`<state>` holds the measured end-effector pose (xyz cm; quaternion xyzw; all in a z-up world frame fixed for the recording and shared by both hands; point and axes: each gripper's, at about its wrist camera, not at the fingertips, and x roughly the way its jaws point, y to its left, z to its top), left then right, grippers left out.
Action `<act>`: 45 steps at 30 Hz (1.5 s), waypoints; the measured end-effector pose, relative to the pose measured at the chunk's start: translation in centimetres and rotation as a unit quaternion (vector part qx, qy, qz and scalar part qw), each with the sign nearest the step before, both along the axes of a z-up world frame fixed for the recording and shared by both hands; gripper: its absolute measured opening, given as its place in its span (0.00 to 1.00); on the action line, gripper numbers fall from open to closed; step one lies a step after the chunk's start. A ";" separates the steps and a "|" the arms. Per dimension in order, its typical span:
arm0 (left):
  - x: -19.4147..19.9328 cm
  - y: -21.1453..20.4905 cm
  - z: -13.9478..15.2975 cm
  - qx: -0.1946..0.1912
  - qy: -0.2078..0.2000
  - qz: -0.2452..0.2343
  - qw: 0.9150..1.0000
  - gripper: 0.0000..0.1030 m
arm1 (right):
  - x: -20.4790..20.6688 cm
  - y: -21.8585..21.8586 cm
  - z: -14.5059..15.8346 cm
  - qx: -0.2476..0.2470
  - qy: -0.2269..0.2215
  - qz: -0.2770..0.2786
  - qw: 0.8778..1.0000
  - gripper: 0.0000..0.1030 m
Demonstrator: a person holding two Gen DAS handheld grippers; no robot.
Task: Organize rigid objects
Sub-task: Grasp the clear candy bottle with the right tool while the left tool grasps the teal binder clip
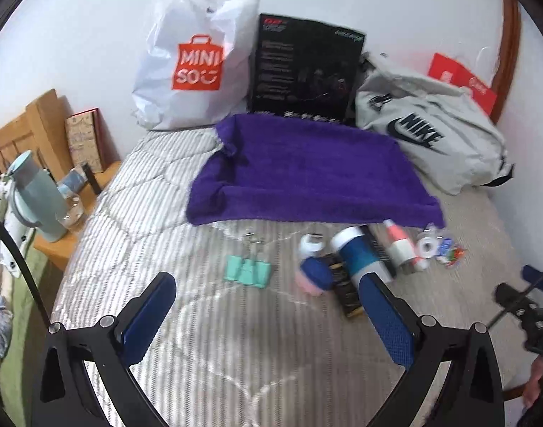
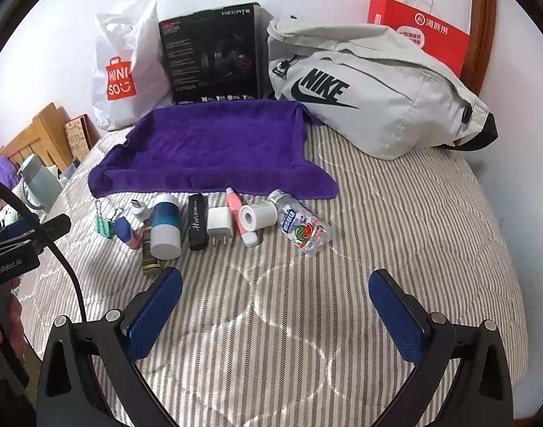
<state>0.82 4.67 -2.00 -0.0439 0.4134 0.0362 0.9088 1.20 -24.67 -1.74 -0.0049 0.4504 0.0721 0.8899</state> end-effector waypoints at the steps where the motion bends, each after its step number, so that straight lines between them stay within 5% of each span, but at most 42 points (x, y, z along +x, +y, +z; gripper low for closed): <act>1: 0.3 0.2 -0.4 0.009 0.005 0.005 1.000 1.00 | 0.2 0.0 -0.2 -0.001 0.003 0.000 1.000 1.00; 12: 3.5 2.1 -5.5 0.026 0.040 -0.003 0.999 1.00 | 2.6 -0.8 -3.0 -0.003 0.026 -0.002 1.000 1.00; 19: 5.2 2.7 -7.7 0.022 0.051 -0.032 0.998 0.90 | 4.5 -2.1 -4.7 0.000 0.041 -0.006 0.999 1.00; 27: 5.7 2.3 -8.4 0.026 0.046 -0.069 0.996 0.65 | 6.5 -2.6 -6.1 -0.014 0.057 -0.009 0.998 1.00; 32: 5.8 1.5 -8.1 0.022 0.041 -0.098 0.994 0.38 | 7.7 -3.2 -6.0 -0.012 0.046 -0.005 0.999 1.00; 45: 6.1 1.4 -8.1 0.018 0.044 -0.082 0.996 0.38 | 11.6 -2.5 -9.0 -0.030 0.056 0.102 0.993 0.88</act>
